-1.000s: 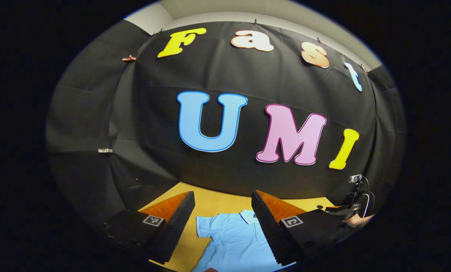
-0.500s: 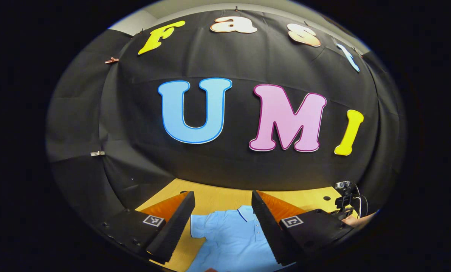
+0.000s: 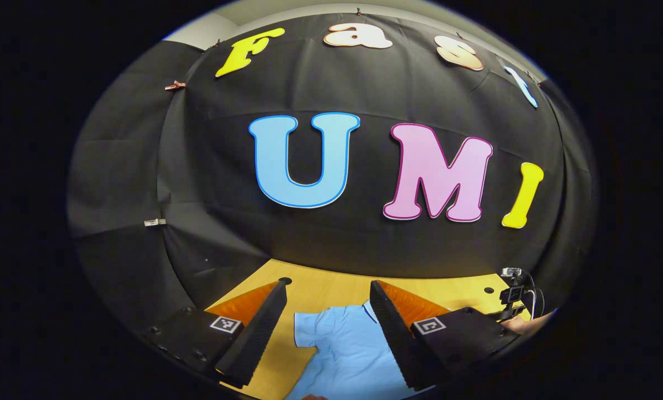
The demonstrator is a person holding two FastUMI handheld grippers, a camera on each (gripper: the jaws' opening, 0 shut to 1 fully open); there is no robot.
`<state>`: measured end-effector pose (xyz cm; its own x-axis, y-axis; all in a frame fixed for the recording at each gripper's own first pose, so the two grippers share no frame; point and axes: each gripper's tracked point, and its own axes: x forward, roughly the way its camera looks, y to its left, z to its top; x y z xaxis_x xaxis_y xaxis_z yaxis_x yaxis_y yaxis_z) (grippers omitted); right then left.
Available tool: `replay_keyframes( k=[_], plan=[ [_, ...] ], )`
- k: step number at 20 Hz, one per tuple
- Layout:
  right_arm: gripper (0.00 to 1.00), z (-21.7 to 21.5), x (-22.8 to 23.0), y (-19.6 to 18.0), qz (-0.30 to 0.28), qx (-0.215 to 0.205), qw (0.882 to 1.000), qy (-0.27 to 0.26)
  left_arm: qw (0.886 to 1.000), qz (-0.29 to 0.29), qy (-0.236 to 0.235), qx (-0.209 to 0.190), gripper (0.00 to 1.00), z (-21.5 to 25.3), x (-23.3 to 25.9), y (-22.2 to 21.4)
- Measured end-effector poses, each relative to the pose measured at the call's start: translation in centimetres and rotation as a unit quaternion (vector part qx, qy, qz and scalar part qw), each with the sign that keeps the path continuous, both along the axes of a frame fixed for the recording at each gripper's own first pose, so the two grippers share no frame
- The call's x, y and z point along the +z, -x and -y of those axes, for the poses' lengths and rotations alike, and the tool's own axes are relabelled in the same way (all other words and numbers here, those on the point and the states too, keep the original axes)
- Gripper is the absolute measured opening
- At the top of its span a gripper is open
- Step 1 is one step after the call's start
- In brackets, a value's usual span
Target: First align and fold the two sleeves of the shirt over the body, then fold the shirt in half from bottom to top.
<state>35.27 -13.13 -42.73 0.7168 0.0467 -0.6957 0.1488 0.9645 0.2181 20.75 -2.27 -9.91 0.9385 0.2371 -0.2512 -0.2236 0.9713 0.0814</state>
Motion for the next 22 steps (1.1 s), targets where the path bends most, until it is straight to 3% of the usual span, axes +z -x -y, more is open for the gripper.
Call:
replay_keyframes(
  k=[1, 5, 6, 10, 14, 17, 19, 20, 21, 22],
  plan=[
    [0.08, -0.1, 0.0, 0.1, 0.001, 0.002, 1.0, -0.004, 1.0, 0.0, -0.001, 0.0, 0.97, -0.2, 0.0, 0.1],
    [0.08, -2.6, 3.0, -0.4, 0.032, 0.027, 0.998, -0.055, 1.0, -0.004, 0.0, 0.001, 0.97, -1.2, -0.2, 0.5],
    [0.12, -3.5, 4.1, -0.4, 0.044, 0.036, 0.996, -0.068, 1.0, -0.005, 0.0, 0.002, 0.97, -1.4, -0.1, 0.5],
    [0.08, -8.4, 6.5, 1.0, 0.049, 0.096, 0.988, -0.11, 1.0, -0.008, 0.01, -0.003, 0.97, -1.5, -0.6, 0.4],
    [0.07, -12.5, 5.2, 2.9, 0.032, 0.169, 0.982, -0.079, 1.0, -0.011, 0.012, -0.015, 0.97, -1.7, -1.3, 0.0],
    [0.08, -12.3, 1.4, 5.0, -0.043, 0.183, 0.982, -0.034, 0.998, -0.049, 0.033, -0.011, 0.97, -3.1, -5.3, -0.5],
    [0.09, -12.3, 2.0, 4.0, -0.022, 0.175, 0.984, -0.031, 0.996, -0.078, 0.04, -0.004, 0.97, -4.7, -8.2, -1.0],
    [0.29, -12.9, 2.6, 4.2, -0.019, 0.176, 0.983, -0.046, 0.995, -0.089, 0.044, -0.002, 0.97, -5.4, -9.4, -1.2],
    [0.21, -13.0, 3.4, 4.2, -0.012, 0.173, 0.983, -0.055, 0.994, -0.1, 0.051, -0.005, 0.97, -6.1, -10.9, -1.7],
    [0.41, -12.6, 4.7, 4.1, -0.001, 0.168, 0.984, -0.055, 0.992, -0.11, 0.056, -0.015, 0.97, -6.6, -12.4, -2.3]
  ],
)
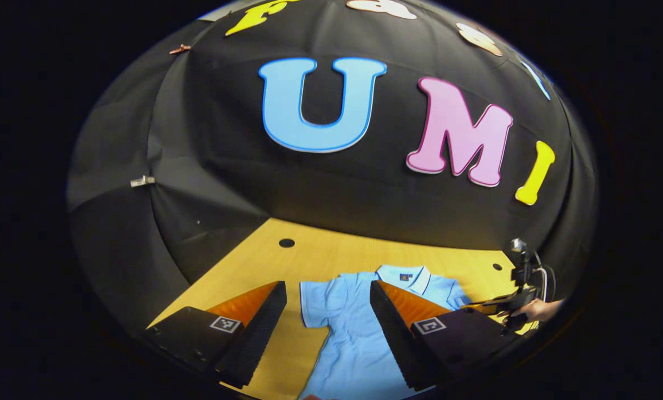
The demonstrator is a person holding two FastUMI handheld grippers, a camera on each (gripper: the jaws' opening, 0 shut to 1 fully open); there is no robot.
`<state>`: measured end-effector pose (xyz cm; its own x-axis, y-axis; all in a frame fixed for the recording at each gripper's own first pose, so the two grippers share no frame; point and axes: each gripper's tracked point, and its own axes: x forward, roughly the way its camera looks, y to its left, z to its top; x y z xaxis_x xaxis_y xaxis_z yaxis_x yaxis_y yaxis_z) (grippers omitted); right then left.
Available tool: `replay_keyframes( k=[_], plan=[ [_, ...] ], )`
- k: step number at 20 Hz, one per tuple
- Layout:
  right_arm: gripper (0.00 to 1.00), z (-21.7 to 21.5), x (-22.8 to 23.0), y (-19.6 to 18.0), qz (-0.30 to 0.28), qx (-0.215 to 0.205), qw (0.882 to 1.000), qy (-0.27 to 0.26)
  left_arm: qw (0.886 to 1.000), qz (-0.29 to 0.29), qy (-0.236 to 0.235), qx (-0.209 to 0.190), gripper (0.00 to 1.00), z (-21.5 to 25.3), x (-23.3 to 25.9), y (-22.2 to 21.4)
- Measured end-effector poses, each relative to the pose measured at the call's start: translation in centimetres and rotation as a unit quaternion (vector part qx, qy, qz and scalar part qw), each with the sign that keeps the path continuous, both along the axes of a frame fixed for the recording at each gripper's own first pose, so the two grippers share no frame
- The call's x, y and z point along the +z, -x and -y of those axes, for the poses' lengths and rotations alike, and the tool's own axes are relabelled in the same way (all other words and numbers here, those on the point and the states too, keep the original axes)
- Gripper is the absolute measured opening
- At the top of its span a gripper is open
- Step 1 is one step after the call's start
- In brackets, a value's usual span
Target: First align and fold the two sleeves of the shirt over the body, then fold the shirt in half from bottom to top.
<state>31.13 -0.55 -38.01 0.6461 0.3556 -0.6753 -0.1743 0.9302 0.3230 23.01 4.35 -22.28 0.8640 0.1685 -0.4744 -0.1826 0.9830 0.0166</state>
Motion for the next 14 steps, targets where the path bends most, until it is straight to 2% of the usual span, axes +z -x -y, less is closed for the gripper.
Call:
replay_keyframes(
  k=[1, 2, 7, 10, 11, 12, 14],
  plan=[
    [0.57, 0.6, 1.2, -0.1, 0.013, -0.005, 1.0, -0.005, 1.0, -0.014, -0.004, -0.007, 0.97, -0.9, -1.7, -0.7],
    [0.61, 0.7, 2.4, 0.3, 0.019, -0.009, 1.0, -0.015, 0.999, -0.033, -0.014, -0.005, 0.97, -2.2, -3.2, -1.4],
    [0.61, 3.4, 6.3, 3.5, 0.041, -0.032, 0.998, -0.033, 0.996, -0.091, -0.005, -0.023, 0.97, -5.2, -11.1, -7.3],
    [0.63, 5.6, 5.1, 5.8, 0.026, -0.043, 0.998, -0.028, 0.989, -0.144, -0.022, -0.019, 0.97, -7.2, -16.4, -9.3],
    [0.53, 6.5, 4.5, 6.6, 0.018, -0.05, 0.998, -0.022, 0.987, -0.157, -0.031, -0.016, 0.97, -7.7, -17.6, -9.6],
    [0.63, 7.2, 4.2, 7.1, 0.013, -0.056, 0.998, -0.018, 0.985, -0.168, -0.038, -0.016, 0.97, -7.9, -18.4, -9.9],
    [0.63, 8.6, 3.1, 8.0, 0.003, -0.069, 0.998, -0.005, 0.98, -0.189, -0.059, -0.001, 0.97, -9.2, -19.9, -9.8]
  ],
)
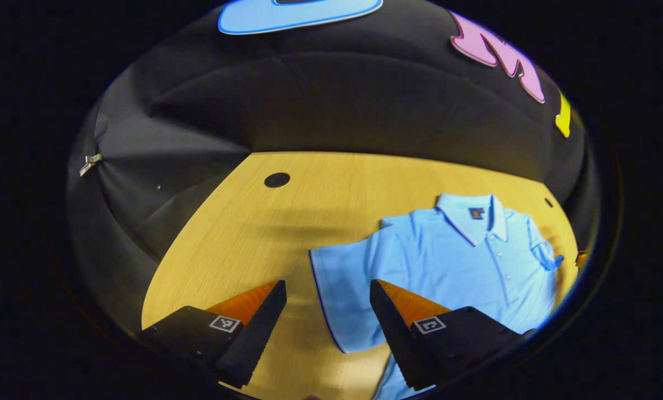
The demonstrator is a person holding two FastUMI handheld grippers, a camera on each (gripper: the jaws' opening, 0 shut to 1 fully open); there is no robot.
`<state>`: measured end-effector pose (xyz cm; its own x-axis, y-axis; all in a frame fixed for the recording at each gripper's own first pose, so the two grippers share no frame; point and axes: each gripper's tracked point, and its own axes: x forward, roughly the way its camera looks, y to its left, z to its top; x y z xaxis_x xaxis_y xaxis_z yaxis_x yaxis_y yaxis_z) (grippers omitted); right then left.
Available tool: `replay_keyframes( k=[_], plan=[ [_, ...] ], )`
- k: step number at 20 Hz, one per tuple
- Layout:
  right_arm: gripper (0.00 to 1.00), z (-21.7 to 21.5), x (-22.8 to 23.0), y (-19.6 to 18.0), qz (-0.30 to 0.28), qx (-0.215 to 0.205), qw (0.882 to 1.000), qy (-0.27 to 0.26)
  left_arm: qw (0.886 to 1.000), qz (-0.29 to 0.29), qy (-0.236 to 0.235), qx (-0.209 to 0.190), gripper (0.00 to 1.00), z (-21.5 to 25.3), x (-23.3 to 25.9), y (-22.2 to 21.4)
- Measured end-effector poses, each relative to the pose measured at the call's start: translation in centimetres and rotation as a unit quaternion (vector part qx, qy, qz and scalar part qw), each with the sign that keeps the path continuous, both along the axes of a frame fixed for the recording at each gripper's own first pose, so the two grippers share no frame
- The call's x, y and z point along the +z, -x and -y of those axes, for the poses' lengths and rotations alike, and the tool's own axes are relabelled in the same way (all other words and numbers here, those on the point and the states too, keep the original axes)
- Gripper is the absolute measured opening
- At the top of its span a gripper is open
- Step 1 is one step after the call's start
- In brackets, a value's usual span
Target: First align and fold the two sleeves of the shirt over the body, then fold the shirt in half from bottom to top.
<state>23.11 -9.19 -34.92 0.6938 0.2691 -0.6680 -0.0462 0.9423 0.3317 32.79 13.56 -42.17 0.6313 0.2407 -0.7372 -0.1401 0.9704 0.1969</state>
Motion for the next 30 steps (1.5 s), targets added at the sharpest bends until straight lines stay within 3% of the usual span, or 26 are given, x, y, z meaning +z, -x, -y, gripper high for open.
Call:
replay_keyframes(
  k=[2, 3, 4, 8, 9, 13, 14, 18, 21, 26, 29, 30],
  plan=[
    [0.64, 0.5, -0.3, 0.3, -0.006, -0.014, 1.0, -0.01, 1.0, -0.018, -0.005, 0.007, 0.98, -0.2, -1.3, 0.1],
    [0.64, 0.6, -0.3, 0.2, -0.006, -0.02, 1.0, -0.014, 1.0, -0.021, -0.002, 0.004, 0.93, 0.1, -1.7, 0.1],
    [0.64, 1.0, -0.4, 0.2, -0.005, -0.024, 1.0, -0.014, 1.0, -0.028, 0.001, 0.002, 0.98, 0.3, -2.2, 0.1],
    [0.66, 1.4, -0.5, 0.4, -0.01, -0.027, 1.0, -0.011, 0.999, -0.025, 0.031, 0.001, 0.98, 1.2, -2.9, 0.2],
    [0.66, 1.5, -0.7, 0.5, -0.012, -0.027, 1.0, -0.008, 0.999, -0.03, 0.031, -0.008, 0.89, 1.3, -3.4, 0.4],
    [0.68, 0.6, -0.8, 0.6, -0.015, -0.021, 1.0, -0.013, 0.998, -0.026, -0.011, -0.054, 0.12, 2.6, -3.5, -0.4],
    [0.68, 0.5, -0.8, 0.7, -0.015, -0.02, 1.0, -0.013, 0.998, -0.024, 0.0, -0.052, 0.07, 2.9, -3.4, -0.6],
    [0.68, 0.5, -0.8, 1.0, -0.015, -0.021, 1.0, -0.014, 0.995, 0.007, 0.1, -0.029, 0.06, 5.2, -1.6, -1.7],
    [0.68, 0.6, -1.0, 1.2, -0.016, -0.025, 0.999, -0.017, 0.988, 0.054, 0.132, -0.055, 0.06, 7.1, 2.6, -2.9],
    [0.68, 0.2, -0.8, 0.9, -0.01, -0.025, 0.999, -0.024, 0.979, 0.046, 0.116, -0.161, 0.06, 12.4, 4.3, -1.5],
    [0.68, -0.2, -0.9, 1.2, -0.011, -0.015, 1.0, -0.017, 0.977, 0.0, 0.097, -0.19, 0.07, 14.1, 1.3, -0.2],
    [0.68, -0.3, -0.9, 1.4, -0.01, -0.01, 1.0, -0.013, 0.978, -0.019, 0.089, -0.19, 0.11, 14.2, 0.1, 0.1]
  ],
)
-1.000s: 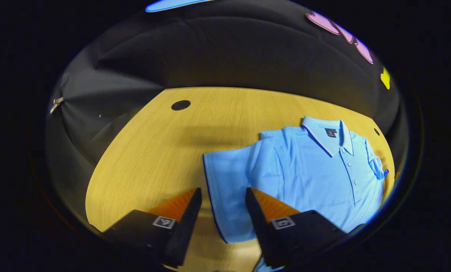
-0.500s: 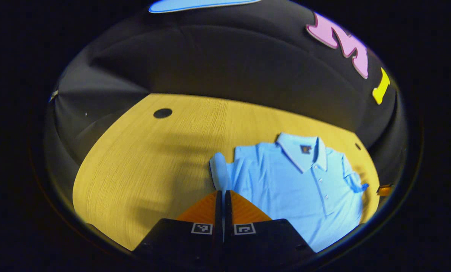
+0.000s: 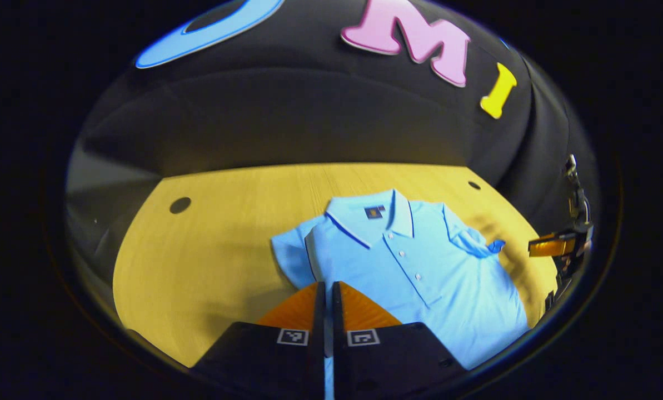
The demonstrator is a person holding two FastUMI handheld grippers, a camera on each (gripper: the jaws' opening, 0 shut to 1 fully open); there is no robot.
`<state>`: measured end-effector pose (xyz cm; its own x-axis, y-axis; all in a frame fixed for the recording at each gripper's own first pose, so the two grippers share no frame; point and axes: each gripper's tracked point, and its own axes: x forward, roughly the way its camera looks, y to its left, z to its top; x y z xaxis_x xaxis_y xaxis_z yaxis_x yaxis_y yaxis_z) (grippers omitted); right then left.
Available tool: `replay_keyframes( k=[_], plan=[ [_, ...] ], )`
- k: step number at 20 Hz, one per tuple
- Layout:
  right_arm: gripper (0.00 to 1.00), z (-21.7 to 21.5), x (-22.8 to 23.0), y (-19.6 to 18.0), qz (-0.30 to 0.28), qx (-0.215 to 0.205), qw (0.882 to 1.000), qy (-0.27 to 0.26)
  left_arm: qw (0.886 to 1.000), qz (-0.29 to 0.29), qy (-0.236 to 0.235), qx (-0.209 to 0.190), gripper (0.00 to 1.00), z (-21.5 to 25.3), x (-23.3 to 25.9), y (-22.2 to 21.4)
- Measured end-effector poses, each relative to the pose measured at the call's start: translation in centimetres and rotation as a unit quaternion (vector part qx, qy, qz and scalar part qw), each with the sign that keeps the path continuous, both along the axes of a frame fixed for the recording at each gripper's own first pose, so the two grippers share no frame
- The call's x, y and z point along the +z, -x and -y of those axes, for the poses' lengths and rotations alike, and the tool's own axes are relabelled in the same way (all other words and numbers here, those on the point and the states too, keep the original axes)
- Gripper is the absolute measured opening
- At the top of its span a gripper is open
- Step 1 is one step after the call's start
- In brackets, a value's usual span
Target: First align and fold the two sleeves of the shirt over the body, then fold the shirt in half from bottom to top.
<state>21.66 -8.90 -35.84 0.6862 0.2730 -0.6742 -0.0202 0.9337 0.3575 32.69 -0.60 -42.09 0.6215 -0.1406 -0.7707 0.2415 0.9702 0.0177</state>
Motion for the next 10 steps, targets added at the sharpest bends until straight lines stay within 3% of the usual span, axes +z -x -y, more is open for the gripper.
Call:
replay_keyframes(
  k=[3, 6, 7, 9, 10],
  plan=[
    [0.68, -0.1, -0.1, 0.8, -0.001, 0.011, 1.0, 0.009, 0.998, -0.057, -0.018, 0.0, 0.25, -0.2, -3.3, 0.9],
    [0.68, -0.3, -0.2, 1.6, -0.004, 0.015, 1.0, 0.008, 0.996, -0.073, -0.044, 0.017, 0.81, -1.5, -3.9, 1.3],
    [0.68, -0.4, -0.1, 1.8, -0.002, 0.017, 1.0, 0.008, 0.997, -0.062, -0.04, 0.028, 0.94, -1.6, -3.1, 1.1],
    [0.7, -0.9, 0.5, 2.2, 0.004, 0.023, 1.0, 0.008, 0.998, -0.035, -0.017, 0.047, 0.97, -1.6, -0.3, 1.5],
    [0.64, -1.1, 0.9, 2.6, 0.008, 0.03, 1.0, 0.007, 0.998, -0.02, -0.007, 0.054, 0.97, -1.9, 1.7, 2.1]
  ],
)
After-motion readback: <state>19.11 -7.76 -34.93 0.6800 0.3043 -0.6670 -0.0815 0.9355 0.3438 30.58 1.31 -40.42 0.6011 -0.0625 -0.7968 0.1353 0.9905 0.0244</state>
